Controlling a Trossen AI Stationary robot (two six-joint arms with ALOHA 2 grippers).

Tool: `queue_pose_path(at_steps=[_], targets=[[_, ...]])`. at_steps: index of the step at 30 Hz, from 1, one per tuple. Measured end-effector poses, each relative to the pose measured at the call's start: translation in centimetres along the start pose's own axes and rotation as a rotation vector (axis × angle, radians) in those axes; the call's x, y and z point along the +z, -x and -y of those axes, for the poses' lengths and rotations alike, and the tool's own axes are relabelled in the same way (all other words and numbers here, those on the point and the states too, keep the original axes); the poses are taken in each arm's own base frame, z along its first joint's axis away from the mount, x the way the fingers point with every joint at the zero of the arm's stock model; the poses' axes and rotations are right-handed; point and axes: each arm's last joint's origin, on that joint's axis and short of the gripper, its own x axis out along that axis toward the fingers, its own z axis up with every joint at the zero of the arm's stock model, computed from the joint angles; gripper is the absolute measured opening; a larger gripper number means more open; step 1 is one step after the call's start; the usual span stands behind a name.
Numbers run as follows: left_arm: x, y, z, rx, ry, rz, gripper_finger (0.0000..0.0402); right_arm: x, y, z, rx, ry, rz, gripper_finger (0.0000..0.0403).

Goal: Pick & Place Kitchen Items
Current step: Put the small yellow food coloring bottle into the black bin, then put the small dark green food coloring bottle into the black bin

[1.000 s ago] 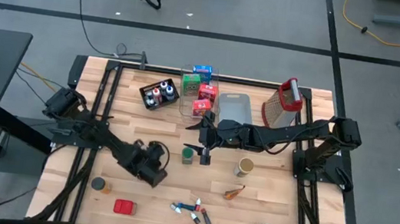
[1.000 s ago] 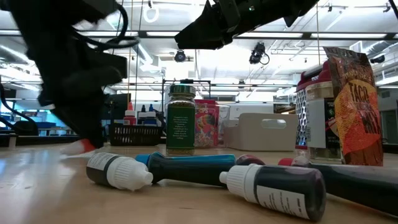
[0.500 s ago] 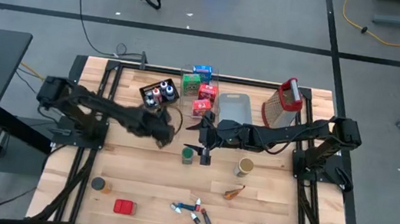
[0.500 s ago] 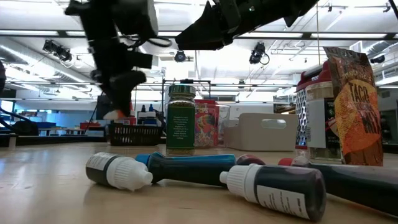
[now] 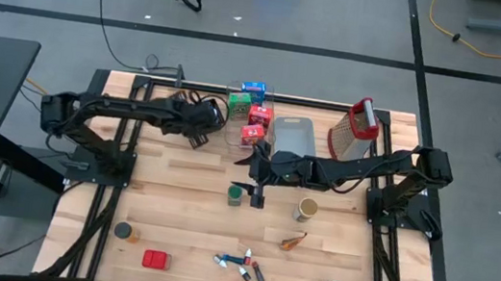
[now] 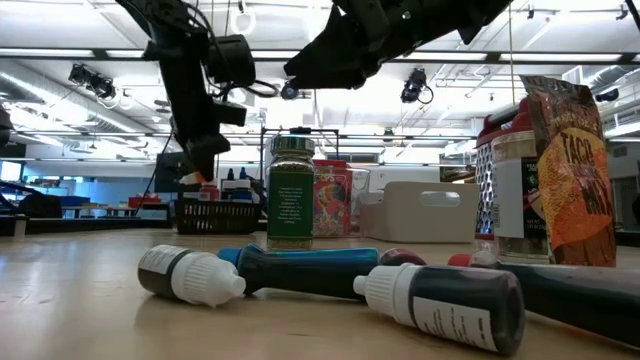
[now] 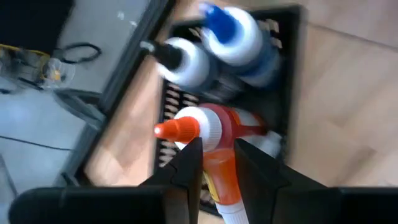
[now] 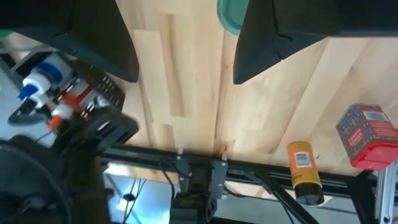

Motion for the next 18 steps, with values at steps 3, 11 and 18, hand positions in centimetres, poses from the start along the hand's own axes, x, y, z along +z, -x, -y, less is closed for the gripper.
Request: queue_pose_path(at_steps=[3, 11, 18], targets=[[0.1, -0.5, -0.5, -0.006, -0.017, 0.009, 0.0094, -0.3, 0.0, -0.1, 0.005, -0.027, -0.027, 0.0272], [0.5, -0.6, -0.4, -0.024, -0.071, 0.048, 0.0108, -0.2, 0.1, -0.5, 0.013, -0.098, -0.03, 0.0272], [0.2, -0.7, -0.4, -0.024, -0.065, 0.021, 0.0144, 0.1, 0.2, -1.3, 0.032, -0.098, -0.005, 0.0272]])
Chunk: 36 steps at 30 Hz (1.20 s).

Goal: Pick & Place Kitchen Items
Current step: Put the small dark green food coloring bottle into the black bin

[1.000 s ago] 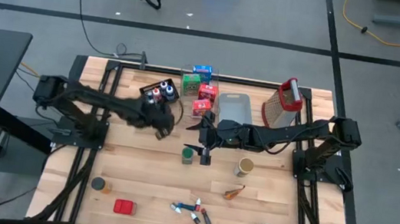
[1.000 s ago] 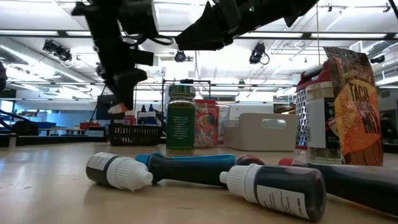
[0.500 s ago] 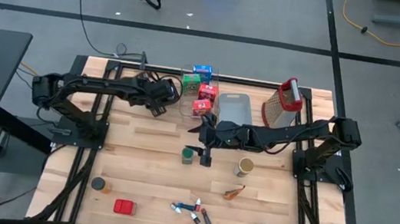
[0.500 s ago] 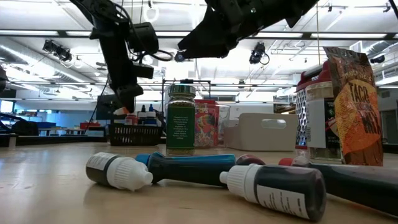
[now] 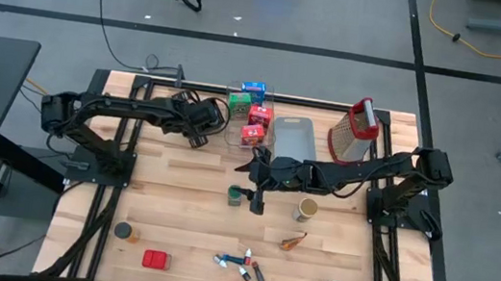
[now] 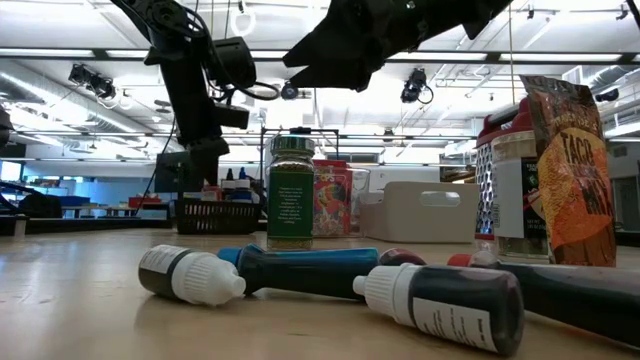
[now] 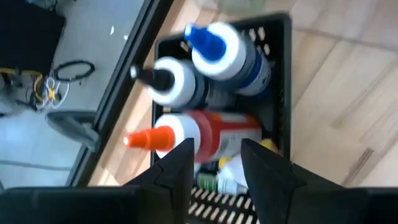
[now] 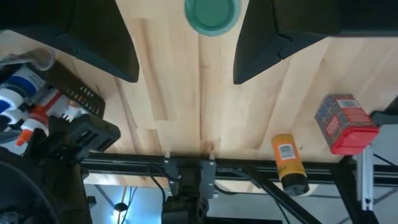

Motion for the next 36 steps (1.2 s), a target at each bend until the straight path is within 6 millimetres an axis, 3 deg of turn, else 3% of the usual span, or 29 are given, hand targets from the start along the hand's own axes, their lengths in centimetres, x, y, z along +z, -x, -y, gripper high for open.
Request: queue_pose_path(at_steps=[8, 20, 26, 36], targets=[[-0.1, 1.3, 0.6, -0.044, 0.093, 0.029, 0.0148, 0.0, 0.1, -1.2, 0.029, -0.005, -0.001, 0.0272], [-1.4, 9.9, 1.8, -0.271, 0.18, 0.327, 0.013, -0.2, 0.4, -2.6, 0.066, 0.012, -0.011, 0.0272], [-1.9, 12.9, 5.1, -0.433, 0.104, 0.449, 0.0128, -0.4, 0.6, -4.7, 0.174, 0.03, -0.022, 0.0272], [-2.8, 16.3, 13.2, -0.644, -0.149, 0.664, 0.0128, -2.4, 1.0, -10.9, 0.309, 0.081, -0.061, 0.0272]])
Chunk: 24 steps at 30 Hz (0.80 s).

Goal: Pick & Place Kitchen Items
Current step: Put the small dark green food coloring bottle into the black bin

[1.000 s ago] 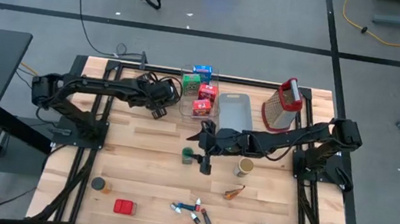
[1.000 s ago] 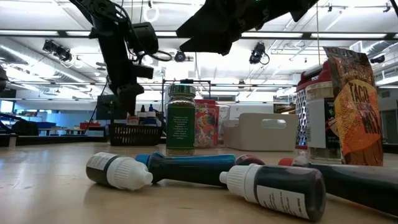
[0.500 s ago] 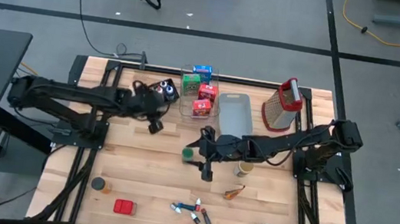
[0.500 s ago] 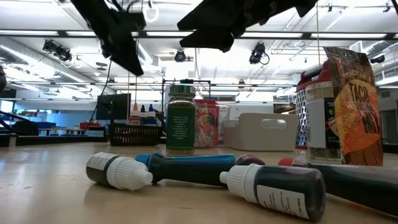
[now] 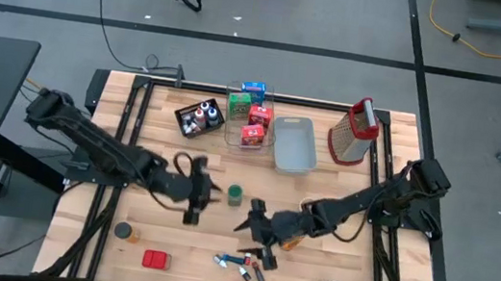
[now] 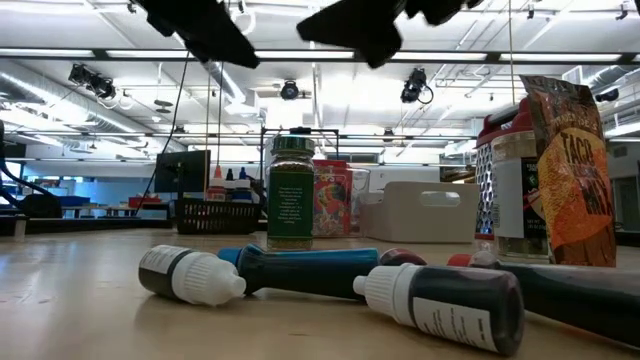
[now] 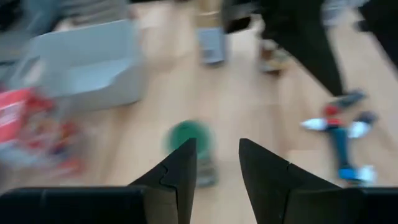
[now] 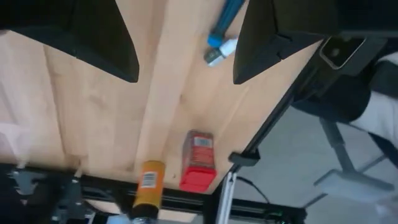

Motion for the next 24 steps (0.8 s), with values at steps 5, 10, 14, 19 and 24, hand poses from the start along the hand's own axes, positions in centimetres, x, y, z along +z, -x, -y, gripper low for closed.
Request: queue_pose_path(at_steps=[5, 10, 14, 19, 24], targets=[[-0.7, -2.5, 4.3, -0.227, -0.102, 0.046, 0.0128, 0.1, 0.1, -0.8, -0.009, -0.002, 0.02, 0.0272], [-1.9, -5.0, 7.8, -0.505, -0.165, 0.098, 0.0128, 0.4, 0.1, -1.0, -0.006, -0.043, 0.049, 0.0272], [-3.6, -7.6, 9.4, -0.584, -0.15, 0.094, 0.0128, 0.4, 0.1, -1.0, -0.061, -0.08, 0.053, 0.0272], [-6.5, -10.5, 10.8, -0.59, -0.105, 0.02, 0.0128, 0.2, 0.2, -1.5, -0.086, -0.123, 0.037, 0.0272], [-8.7, -11.6, 12.1, -0.593, -0.093, -0.04, 0.0128, 0.1, 0.3, -2.5, -0.066, -0.119, 0.035, 0.0272]])
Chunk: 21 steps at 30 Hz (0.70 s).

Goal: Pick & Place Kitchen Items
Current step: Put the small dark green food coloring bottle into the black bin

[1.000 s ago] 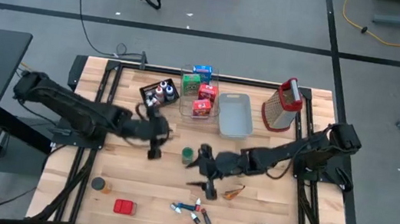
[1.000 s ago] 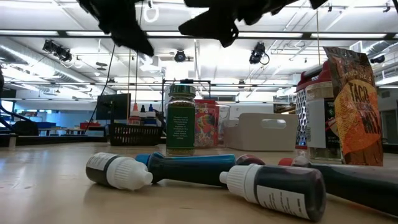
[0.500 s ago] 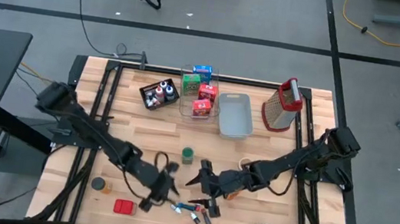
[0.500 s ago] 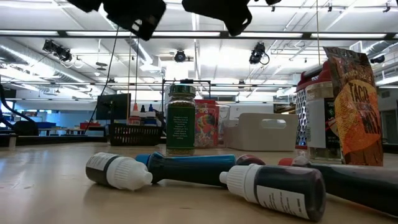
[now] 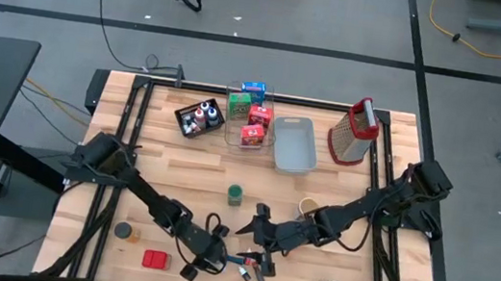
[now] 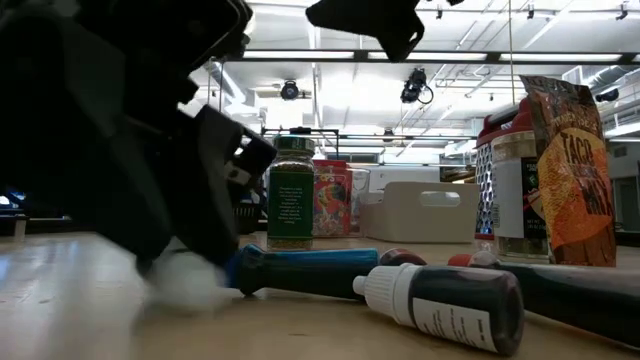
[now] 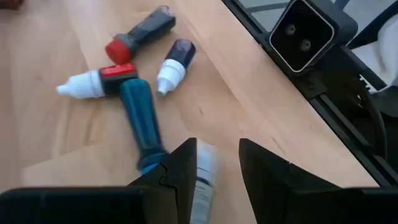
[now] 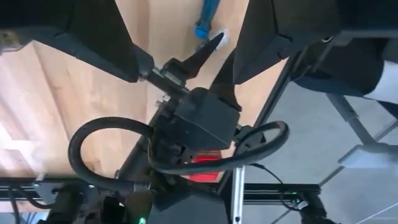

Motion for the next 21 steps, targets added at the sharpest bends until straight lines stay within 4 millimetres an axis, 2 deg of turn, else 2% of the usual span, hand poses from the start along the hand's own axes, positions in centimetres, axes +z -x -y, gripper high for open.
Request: queue_pose_path(at_steps=[5, 21], targets=[[-0.6, -0.3, 0.6, 0.053, -0.012, -0.013, 0.0128, -0.2, 0.2, -0.9, 0.021, 0.013, -0.002, 0.0272], [-0.8, -0.2, -0.5, 0.076, -0.101, -0.101, 0.0128, 0.0, 0.2, -1.0, 0.026, 0.094, 0.016, 0.0272]])
